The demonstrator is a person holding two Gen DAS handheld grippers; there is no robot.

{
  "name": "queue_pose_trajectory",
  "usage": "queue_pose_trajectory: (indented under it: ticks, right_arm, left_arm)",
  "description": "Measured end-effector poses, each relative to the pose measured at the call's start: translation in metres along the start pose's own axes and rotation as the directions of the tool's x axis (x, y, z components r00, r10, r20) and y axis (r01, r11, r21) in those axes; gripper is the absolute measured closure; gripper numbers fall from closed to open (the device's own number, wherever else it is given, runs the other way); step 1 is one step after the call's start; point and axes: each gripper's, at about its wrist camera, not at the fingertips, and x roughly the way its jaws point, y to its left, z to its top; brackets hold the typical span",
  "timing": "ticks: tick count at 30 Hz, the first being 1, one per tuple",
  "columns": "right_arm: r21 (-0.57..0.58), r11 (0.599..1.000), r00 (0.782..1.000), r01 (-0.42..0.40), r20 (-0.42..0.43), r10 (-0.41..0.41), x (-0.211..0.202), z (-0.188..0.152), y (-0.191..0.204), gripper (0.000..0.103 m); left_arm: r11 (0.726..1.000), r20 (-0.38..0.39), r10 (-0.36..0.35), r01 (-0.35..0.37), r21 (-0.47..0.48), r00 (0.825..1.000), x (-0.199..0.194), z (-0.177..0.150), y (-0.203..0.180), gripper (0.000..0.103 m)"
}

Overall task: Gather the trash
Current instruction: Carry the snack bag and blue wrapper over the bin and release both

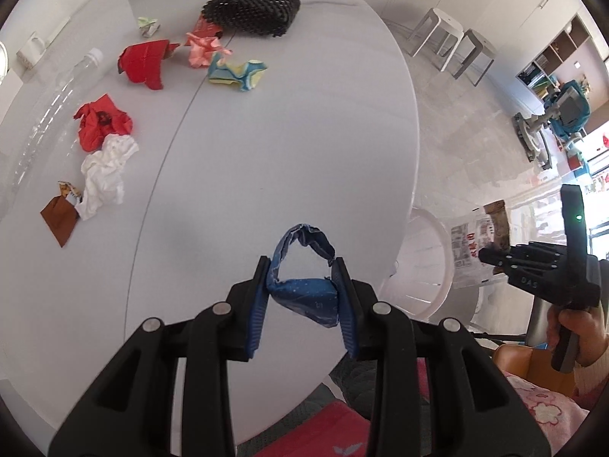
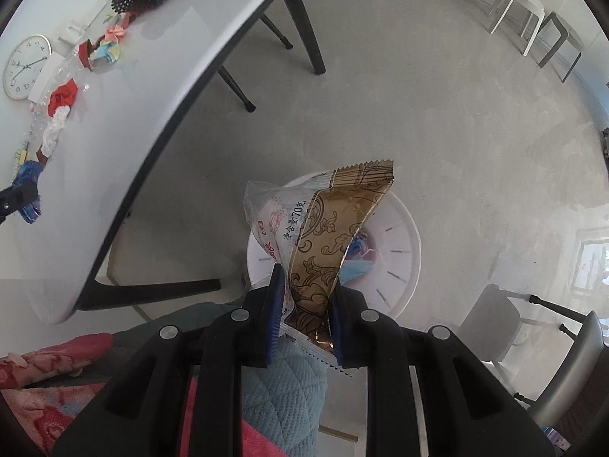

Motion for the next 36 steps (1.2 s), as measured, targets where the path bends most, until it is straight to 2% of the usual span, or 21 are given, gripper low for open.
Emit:
queue_pose_trajectory:
  ticks: [6,10,14,17,21,22,24,25,26,30,32,36]
  right_arm:
    - [-0.013,1.000,1.000,-0.023,-0.001,0.023,0.008,-0.007,-0.012,0.080]
    - [-0.017,1.000,1.000,-0.025,0.019,0.025,0.003,-0.012,-0.021,0.079]
    - [-0.014,1.000,1.000,-0.005,0.019,0.005,0.000,-0.016,-0.032,0.079]
    - [-0.003,1.000,1.000,0.003,0.009,-0.003,0.002,-0.019,-0.041,0.079]
    - [0.002,1.000,1.000,0.002,-0.002,-0.002,0.004,-0.023,-0.051,0.079]
    - [0.002,1.000,1.000,0.002,-0.004,-0.002,0.004,-0.024,-0.053,0.079]
    - [0.001,1.000,1.000,0.001,-0.006,-0.001,0.005,-0.023,-0.055,0.079]
    - [0.000,1.000,1.000,0.001,-0.006,-0.001,0.005,-0.023,-0.055,0.079]
    - [-0.001,1.000,1.000,0.001,-0.006,-0.001,0.005,-0.023,-0.055,0.079]
    - [-0.007,1.000,1.000,0.001,-0.006,-0.001,0.005,-0.023,-0.054,0.079]
    - [-0.011,1.000,1.000,0.000,-0.005,0.000,0.006,-0.025,-0.055,0.078]
    - [-0.024,1.000,1.000,-0.003,-0.003,0.003,0.008,-0.025,-0.053,0.077]
  left_arm:
    - [0.993,-0.011,-0.022,0.023,0.111,1.000,0.008,0.006,-0.062,0.071]
    - [0.976,-0.036,-0.067,0.073,0.206,0.997,0.025,0.009,-0.113,0.071]
    - [0.957,-0.093,-0.093,0.115,0.266,0.991,0.054,0.011,-0.153,0.071]
    - [0.951,-0.162,-0.113,0.154,0.268,0.980,0.080,0.010,-0.169,0.071]
    - [0.945,-0.220,-0.110,0.171,0.279,0.969,0.100,0.005,-0.181,0.071]
    - [0.946,-0.224,-0.099,0.161,0.281,0.970,0.102,0.005,-0.179,0.068]
    - [0.945,-0.234,-0.098,0.165,0.282,0.967,0.103,0.004,-0.180,0.057]
    - [0.946,-0.229,-0.095,0.160,0.282,0.969,0.101,0.002,-0.180,0.046]
    - [0.947,-0.219,-0.090,0.152,0.283,0.972,0.099,0.002,-0.180,0.040]
    - [0.946,-0.195,-0.083,0.139,0.294,0.977,0.090,0.003,-0.179,0.037]
    - [0.948,-0.181,-0.056,0.109,0.300,0.982,0.085,0.004,-0.178,0.033]
    - [0.954,-0.152,-0.026,0.071,0.293,0.988,0.075,0.003,-0.174,0.032]
